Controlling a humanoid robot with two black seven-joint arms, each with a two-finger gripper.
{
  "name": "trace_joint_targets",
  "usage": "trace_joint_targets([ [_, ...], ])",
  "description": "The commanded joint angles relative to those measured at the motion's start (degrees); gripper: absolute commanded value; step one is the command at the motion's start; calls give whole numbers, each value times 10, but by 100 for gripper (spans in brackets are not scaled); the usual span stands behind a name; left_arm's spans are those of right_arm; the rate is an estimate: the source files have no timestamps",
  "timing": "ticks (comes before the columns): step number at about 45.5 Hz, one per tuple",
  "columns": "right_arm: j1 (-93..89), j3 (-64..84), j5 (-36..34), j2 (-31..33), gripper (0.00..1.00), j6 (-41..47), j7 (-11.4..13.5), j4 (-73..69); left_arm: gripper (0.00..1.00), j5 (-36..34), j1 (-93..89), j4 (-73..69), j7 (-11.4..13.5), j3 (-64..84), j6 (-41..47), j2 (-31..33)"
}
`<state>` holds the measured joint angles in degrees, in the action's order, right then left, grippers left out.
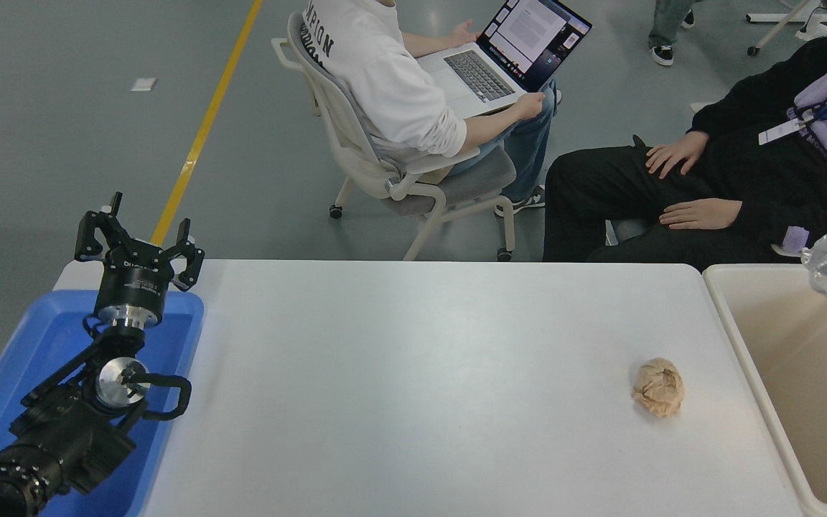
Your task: Pick up foil plate and place in dustbin
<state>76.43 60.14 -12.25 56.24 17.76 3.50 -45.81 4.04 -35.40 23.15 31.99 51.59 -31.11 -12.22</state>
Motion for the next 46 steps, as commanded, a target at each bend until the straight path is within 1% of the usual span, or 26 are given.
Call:
trace_joint_targets([
  [1, -211, -163, -7, -61, 0, -28, 0, 158, 99, -1, 1, 0, 0, 0, 0, 0],
  [11, -319, -252, -7, -127, 0, -29, 0, 287, 99, 0, 1, 0, 0, 0, 0, 0],
  [19, -373, -272, -6, -177, 0, -31, 0, 366, 99, -1, 0, 0, 0, 0, 0, 0],
  [28, -423, -281, -7, -231, 0, -91, 1, 423, 99, 0, 0, 0, 0, 0, 0, 0],
  [32, -429, -282, -9, -241, 0, -101, 1, 433, 99, 0, 0, 1, 0, 0, 0, 0],
  [46, -429, -289, -12, -241, 0, -105, 1, 430, 99, 0, 0, 1, 0, 1, 0, 0],
])
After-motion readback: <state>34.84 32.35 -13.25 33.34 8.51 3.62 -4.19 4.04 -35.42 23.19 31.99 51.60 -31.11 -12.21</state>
